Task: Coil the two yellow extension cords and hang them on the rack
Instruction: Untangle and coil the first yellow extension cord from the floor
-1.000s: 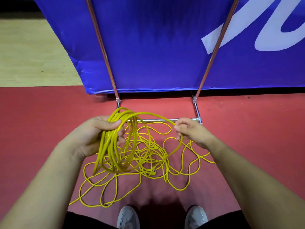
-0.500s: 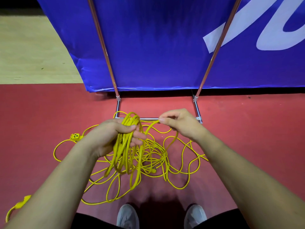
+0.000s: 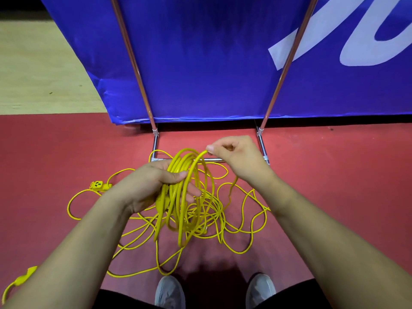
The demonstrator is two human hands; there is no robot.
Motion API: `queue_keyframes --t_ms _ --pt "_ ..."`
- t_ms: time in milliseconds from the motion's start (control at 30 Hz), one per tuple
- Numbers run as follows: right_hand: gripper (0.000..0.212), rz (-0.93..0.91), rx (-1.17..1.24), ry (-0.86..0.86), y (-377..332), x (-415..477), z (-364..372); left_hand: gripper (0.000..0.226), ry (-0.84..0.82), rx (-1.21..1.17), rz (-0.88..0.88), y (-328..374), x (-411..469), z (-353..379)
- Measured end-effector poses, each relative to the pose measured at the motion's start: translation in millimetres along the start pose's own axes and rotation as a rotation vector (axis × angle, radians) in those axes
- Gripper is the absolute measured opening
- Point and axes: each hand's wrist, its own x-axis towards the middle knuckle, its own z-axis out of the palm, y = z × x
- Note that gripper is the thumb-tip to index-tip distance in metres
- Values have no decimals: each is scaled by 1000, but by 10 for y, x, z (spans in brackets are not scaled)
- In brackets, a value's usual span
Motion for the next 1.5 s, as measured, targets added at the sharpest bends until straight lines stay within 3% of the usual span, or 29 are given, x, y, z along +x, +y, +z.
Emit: queue_keyframes --t_ms 133,300,467,600,733,900,1033,1100,1200,1267,1367,1433,1500 --pt "17 -9 -22 79 39 33 -48 20 -14 22 30 -14 26 21" --pt "16 -11 -5 38 64 13 -32 23 11 -67 69 -12 28 18" --pt "13 -39 25 -15 72 22 -40 11 -33 -72 61 -26 -4 15" --pt "7 -66 23 -52 181 52 -50 32 -126 -131 94 19 -5 -3" --pt "11 -99 -223 -151 532 93 -94 42 -190 -201 140 18 5 -34" --pt "17 119 -215 -174 992 37 -188 42 -130 -263 191 75 -95 -151" --pt "36 338 -355 -284 1369 -87 -139 23 -119 -397 324 119 -115 -276" --pt "29 434 -246 -219 1471 -127 -108 16 -57 -381 354 137 -118 -300" --pt "20 556 228 -62 1393 -98 -44 21 91 -208 341 114 -82 -304" --pt "16 527 259 -50 1243 -49 22 27 168 -120 307 106 -46 -294" --pt "8 311 -148 -207 917 4 110 13 257 -92 261 111 -13 -287" --pt "11 211 -328 -459 660 6 135 5 299 -75 232 99 6 -288" --pt "10 192 -304 -773 333 -34 138 10 289 -18 209 61 32 -260"
